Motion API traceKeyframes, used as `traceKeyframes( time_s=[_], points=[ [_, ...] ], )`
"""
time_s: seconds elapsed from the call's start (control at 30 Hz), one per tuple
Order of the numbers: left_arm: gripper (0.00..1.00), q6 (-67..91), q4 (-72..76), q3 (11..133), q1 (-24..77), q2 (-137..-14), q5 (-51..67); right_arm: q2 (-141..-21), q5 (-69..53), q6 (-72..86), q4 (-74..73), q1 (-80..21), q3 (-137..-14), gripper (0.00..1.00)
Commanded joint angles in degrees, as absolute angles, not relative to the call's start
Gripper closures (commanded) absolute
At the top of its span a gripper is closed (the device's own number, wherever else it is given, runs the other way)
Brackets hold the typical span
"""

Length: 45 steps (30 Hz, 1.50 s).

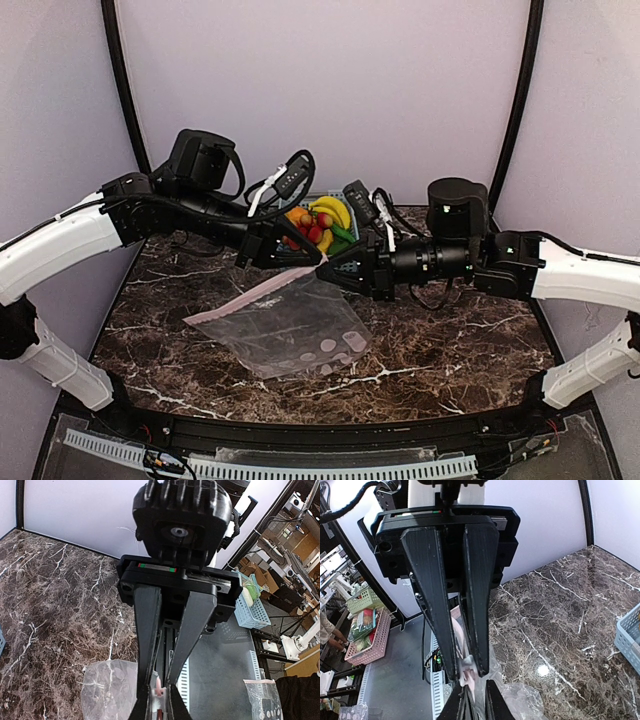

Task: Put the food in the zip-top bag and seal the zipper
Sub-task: Hold the zipper food storage bag at the center of the board, then unzip the zipper of the food storage bag.

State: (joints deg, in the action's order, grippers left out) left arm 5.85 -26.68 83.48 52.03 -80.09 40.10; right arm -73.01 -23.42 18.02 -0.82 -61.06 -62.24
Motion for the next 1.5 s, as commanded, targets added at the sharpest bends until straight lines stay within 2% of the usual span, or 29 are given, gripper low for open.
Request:
traceKeyframes(
  time_s=[0.0, 0.07, 1.07, 1.47],
  points=[
    [0.99, 5.9, -26.9, 82.9, 52.3, -78.9, 41.2, -73.1, -24.3, 18.0, 1.8, -60.5, -62.9, 0.93],
    [0.99, 5.9, -26.9, 82.9, 52.4, -78.9, 41.2, -73.2, -24.1, 18.0, 1.7, -60.5, -62.9, 1.0],
    [0.99, 3.2, -30.5, 83.4, 52.3, -77.6, 35.9, -67.3, -14.0, 19.6, 2.2, -60.3, -59.0, 1.0],
    [0.99, 3.1, -31.7, 83.1, 52.3, -77.5, 33.5, -66.2, -6.2, 19.9, -0.5, -60.1, -58.8, 1.0]
  ],
)
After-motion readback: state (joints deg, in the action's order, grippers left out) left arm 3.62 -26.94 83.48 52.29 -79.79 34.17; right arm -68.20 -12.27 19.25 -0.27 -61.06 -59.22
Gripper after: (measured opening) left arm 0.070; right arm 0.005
